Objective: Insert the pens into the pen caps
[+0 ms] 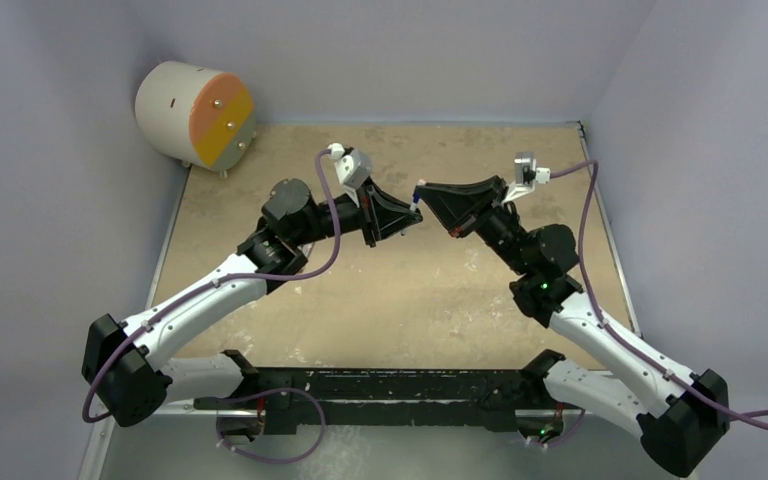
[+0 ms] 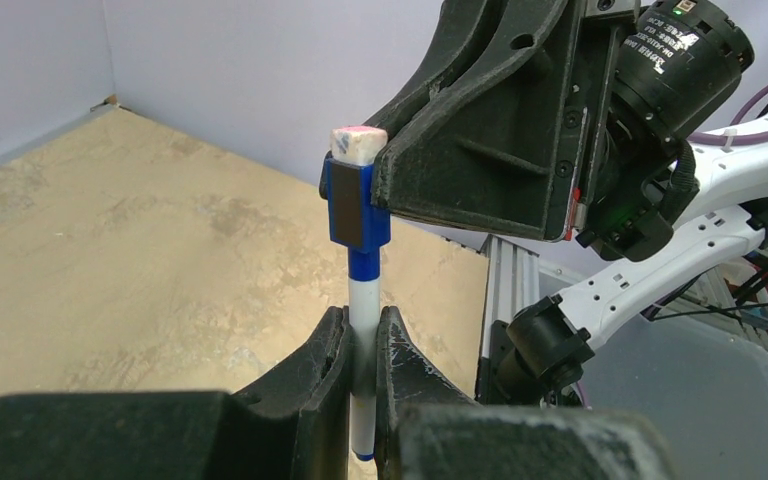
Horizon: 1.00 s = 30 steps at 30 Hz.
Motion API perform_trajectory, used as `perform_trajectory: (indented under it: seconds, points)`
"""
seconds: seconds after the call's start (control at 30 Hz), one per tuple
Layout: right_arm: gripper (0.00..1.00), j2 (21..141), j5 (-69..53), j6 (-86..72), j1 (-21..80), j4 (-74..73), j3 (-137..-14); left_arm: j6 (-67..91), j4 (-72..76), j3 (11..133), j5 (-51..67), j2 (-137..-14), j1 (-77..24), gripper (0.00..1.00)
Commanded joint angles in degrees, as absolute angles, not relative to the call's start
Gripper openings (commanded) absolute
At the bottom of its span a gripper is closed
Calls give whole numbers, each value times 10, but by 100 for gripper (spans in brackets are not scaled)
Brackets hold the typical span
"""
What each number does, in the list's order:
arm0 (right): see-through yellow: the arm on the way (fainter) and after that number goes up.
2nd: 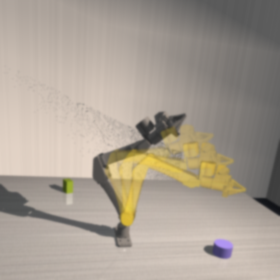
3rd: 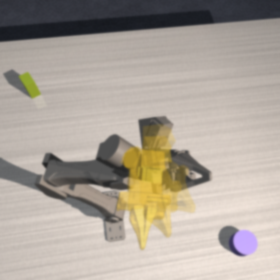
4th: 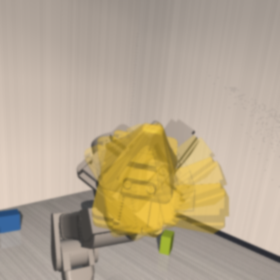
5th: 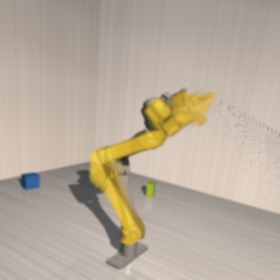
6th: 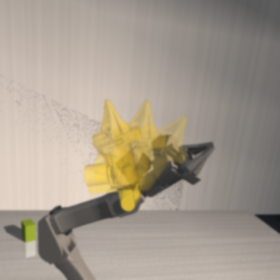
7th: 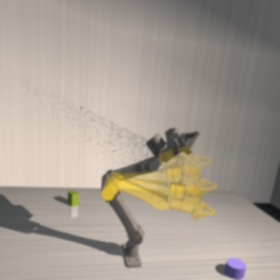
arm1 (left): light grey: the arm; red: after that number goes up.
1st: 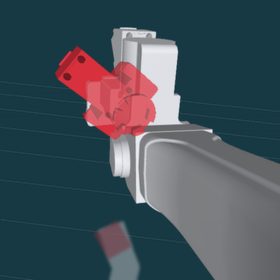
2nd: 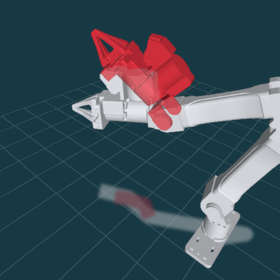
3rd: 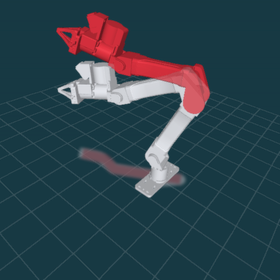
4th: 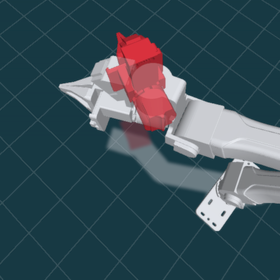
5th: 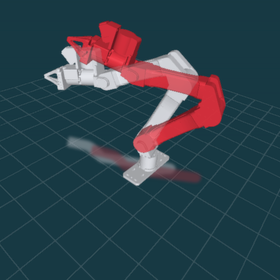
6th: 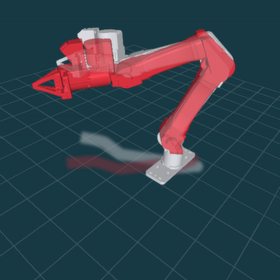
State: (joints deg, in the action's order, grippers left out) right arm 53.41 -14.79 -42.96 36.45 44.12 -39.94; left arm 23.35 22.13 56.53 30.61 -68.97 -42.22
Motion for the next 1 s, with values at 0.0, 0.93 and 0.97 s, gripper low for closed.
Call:
perform_trajectory:
  seconds: [0.0, 0.93, 0.97]
  points:
    - [0, 575, -311, -447, 435, 267, -356, 201, 401, 658, 221, -683, -418, 0]
    - [55, 325, -4, -339, 435, 177, -415, 165, 190, 646, 404, -662, -419, 0]
    - [55, 324, -2, -338, 435, 175, -415, 160, 181, 644, 395, -660, -419, 0]
